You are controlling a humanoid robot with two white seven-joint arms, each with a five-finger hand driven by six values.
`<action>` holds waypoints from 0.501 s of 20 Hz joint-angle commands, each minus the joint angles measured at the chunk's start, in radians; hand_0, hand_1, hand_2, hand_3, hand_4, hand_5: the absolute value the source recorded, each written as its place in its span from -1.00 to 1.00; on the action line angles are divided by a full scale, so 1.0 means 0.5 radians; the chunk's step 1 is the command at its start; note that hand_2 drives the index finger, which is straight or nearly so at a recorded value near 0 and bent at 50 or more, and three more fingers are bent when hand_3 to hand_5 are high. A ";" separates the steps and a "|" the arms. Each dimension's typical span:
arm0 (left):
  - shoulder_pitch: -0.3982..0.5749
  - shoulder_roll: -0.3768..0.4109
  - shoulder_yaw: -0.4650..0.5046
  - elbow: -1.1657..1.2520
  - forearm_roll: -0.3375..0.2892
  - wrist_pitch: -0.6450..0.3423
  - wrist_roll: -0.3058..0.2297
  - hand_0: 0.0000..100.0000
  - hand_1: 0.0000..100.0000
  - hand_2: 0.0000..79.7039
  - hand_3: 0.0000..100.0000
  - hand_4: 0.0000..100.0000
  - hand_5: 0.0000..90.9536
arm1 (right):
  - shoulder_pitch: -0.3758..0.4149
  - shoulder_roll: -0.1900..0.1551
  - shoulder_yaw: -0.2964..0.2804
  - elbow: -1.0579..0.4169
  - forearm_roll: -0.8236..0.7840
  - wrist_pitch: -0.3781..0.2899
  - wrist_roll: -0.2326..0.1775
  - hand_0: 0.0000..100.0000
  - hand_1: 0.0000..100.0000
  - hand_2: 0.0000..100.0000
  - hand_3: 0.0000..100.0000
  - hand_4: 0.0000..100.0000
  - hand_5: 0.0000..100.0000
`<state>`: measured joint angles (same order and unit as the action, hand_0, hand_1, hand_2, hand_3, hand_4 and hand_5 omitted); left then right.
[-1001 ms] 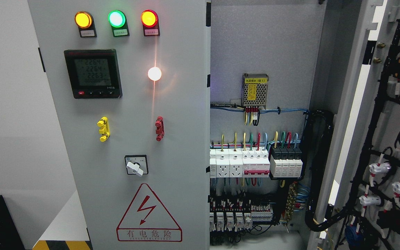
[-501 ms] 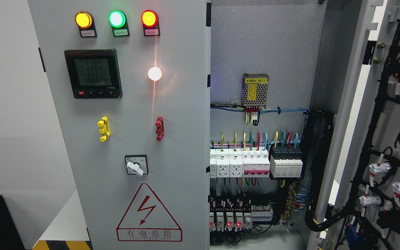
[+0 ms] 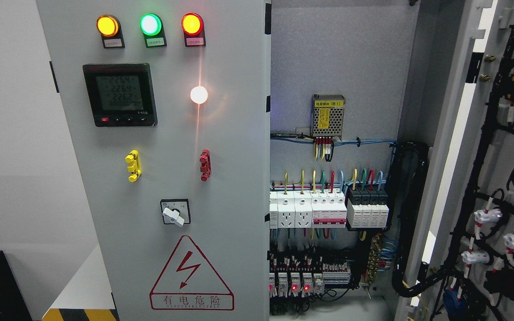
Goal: Open door with both hands
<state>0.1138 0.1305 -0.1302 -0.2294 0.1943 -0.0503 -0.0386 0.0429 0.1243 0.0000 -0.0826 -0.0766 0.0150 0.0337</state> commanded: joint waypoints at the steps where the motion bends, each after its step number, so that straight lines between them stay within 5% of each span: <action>1: -0.046 -0.144 0.202 0.318 -0.072 -0.001 0.080 -1.00 -1.00 -1.00 -1.00 -1.00 -1.00 | 0.000 0.000 0.003 0.000 0.000 0.001 0.000 -0.62 -1.00 -1.00 -1.00 -1.00 -1.00; 5: -0.062 -0.181 0.217 0.315 -0.073 -0.059 0.224 -1.00 -1.00 -1.00 -1.00 -1.00 -1.00 | 0.003 0.003 0.003 -0.013 0.000 -0.002 0.000 -0.62 -1.00 -1.00 -1.00 -1.00 -1.00; 10: -0.062 -0.236 0.199 0.321 -0.137 -0.083 0.221 -1.00 -1.00 -1.00 -1.00 -1.00 -1.00 | 0.073 -0.018 0.000 -0.306 0.000 -0.002 0.000 -0.62 -1.00 -1.00 -1.00 -1.00 -1.00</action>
<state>0.0885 0.0651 -0.0523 -0.1348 0.1541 -0.0878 0.0696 0.0540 0.1236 0.0000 -0.0981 -0.0769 0.0150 0.0338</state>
